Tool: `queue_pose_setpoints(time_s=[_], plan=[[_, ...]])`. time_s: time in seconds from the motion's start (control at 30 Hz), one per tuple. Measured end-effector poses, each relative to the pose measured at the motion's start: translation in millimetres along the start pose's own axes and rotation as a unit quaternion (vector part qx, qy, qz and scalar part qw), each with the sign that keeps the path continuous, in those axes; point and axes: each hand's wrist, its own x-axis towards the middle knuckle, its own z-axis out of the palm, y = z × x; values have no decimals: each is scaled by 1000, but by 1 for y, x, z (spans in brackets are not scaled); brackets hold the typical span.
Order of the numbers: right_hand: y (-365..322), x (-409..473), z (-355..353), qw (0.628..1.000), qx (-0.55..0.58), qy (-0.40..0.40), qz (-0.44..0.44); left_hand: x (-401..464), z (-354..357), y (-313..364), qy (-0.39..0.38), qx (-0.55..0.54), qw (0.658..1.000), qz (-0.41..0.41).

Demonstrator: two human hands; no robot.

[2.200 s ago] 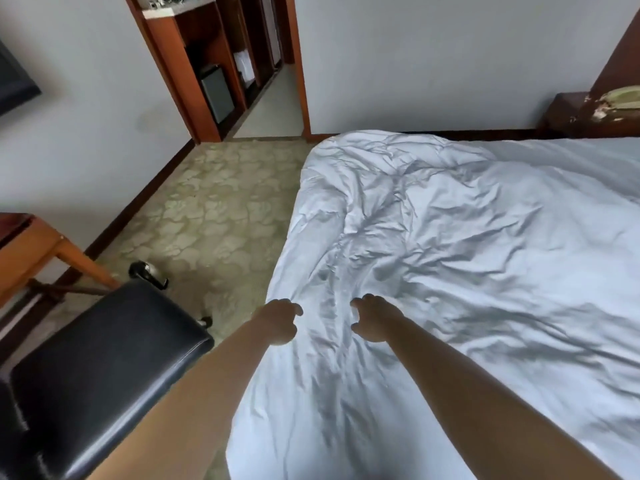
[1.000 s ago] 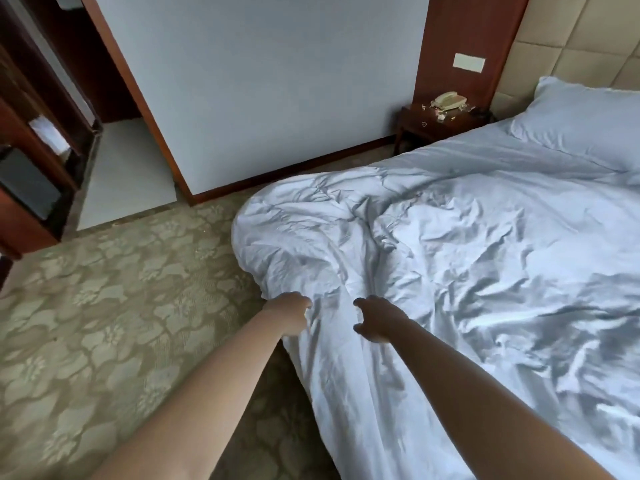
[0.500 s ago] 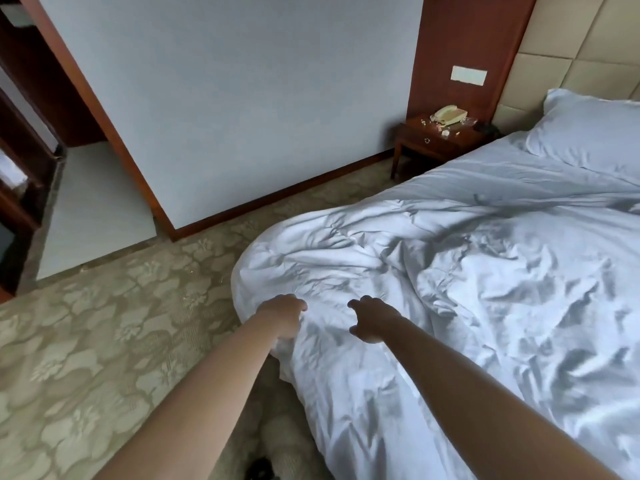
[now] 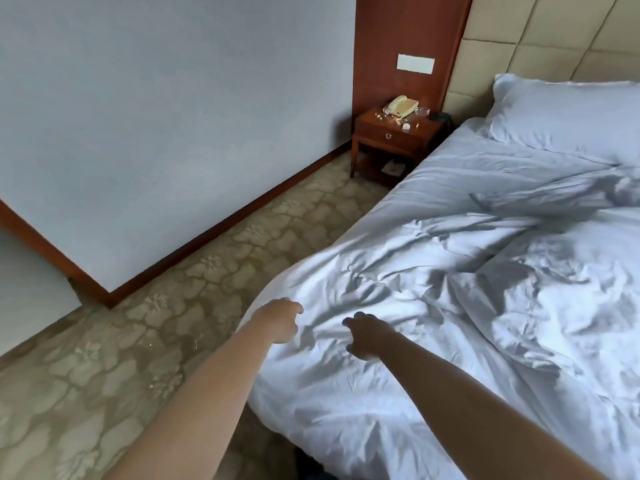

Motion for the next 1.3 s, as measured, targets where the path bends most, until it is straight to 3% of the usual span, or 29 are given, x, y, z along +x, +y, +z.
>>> queue_pose_setpoints(time_s=[0.23, 0.5, 0.73, 0.9, 1.0, 1.2, 1.3], plan=[[-17, 155, -32, 995, 83, 8, 59, 157, -56, -48, -82, 93, 990, 63], [2, 232, -49, 963, 198, -13, 182, 284, -89, -47, -149, 146, 966, 152], [8, 279, -27, 870, 352, 13, 344, 383, -69, -45, -221, 197, 919, 260], [-41, 327, -2, 770, 445, 4, 457, 445, -42, -62, -243, 135, 907, 316], [-82, 358, 6, 723, 476, 8, 501, 464, -32, -74, -244, 54, 916, 313], [-122, 381, 6, 654, 504, 52, 562, 483, -31, -56, -360, -142, 914, 120], [-130, 380, 5, 629, 520, 72, 574, 482, -33, -39, -390, -160, 902, 92]])
